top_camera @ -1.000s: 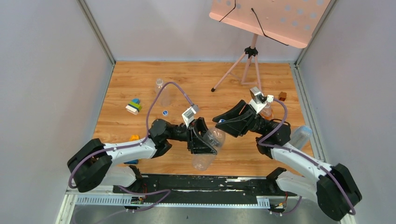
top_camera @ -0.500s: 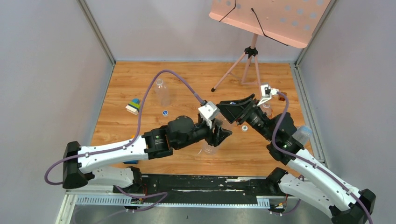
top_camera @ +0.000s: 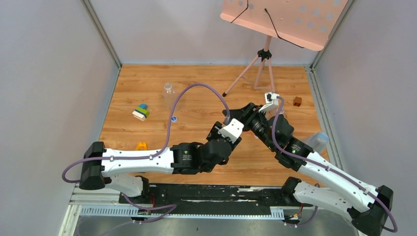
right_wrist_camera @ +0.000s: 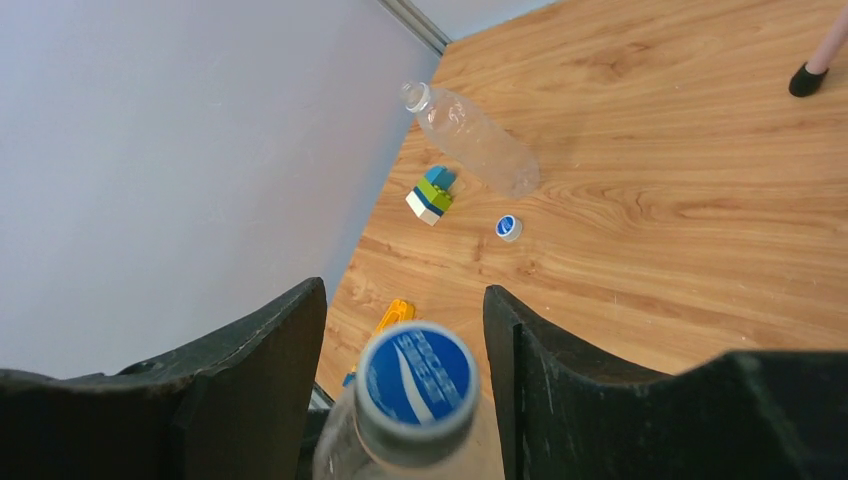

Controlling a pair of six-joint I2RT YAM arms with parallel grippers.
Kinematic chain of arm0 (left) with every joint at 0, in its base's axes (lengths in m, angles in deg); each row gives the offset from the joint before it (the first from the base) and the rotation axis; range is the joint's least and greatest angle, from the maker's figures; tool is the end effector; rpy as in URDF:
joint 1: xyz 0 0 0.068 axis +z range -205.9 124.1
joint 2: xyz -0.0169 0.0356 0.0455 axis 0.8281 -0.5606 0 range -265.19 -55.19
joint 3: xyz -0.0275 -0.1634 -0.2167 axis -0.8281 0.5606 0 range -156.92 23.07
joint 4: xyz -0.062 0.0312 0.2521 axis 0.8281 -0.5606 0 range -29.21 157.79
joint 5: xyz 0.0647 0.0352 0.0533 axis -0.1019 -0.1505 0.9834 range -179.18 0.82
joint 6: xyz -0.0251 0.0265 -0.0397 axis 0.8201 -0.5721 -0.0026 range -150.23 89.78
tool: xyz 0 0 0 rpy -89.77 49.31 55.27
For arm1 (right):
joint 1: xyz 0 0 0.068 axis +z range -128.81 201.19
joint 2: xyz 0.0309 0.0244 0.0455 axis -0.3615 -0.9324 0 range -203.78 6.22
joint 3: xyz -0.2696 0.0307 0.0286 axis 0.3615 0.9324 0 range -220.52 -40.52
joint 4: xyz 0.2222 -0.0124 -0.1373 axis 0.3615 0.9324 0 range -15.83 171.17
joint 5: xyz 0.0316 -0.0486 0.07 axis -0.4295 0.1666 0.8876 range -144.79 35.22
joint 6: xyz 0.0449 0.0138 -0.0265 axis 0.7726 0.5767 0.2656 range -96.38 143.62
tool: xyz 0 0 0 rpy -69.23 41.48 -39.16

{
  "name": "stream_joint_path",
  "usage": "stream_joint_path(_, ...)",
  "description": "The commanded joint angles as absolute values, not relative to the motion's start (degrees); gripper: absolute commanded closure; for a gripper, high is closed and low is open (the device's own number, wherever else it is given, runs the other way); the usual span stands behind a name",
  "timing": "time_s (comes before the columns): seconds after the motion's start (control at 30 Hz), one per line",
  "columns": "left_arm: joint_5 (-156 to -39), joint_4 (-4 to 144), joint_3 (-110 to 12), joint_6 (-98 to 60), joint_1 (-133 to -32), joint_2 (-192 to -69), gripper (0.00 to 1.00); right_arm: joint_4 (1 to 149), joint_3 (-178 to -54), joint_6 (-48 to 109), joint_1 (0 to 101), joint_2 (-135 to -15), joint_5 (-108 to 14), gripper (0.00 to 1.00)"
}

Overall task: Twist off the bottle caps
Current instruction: Unscrew the bottle cap from the plastic bottle.

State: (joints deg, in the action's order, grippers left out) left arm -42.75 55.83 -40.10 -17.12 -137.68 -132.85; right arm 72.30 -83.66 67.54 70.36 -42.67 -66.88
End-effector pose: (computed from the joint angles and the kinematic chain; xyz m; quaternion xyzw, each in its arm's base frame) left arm 0.0692 -0.2973 0.3243 0.2693 0.7622 -0.1298 0.5742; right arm 0.1396 0.1500 0.3402 0.0386 0.7291 0.4399 0.5229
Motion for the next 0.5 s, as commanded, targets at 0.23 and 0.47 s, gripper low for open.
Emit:
stream_joint_path(0.23,-32.37,57.83,-38.99,-17.48,-139.0,-131.77,1.0,72.57,-85.15,72.4,71.47,-42.96,-73.62,0.43)
stream_joint_path(0.47,-31.19,57.59,-38.58,-17.85,-139.39,-132.02,1.0,72.37,-86.77,71.9,71.42,-44.04,-72.8,0.57)
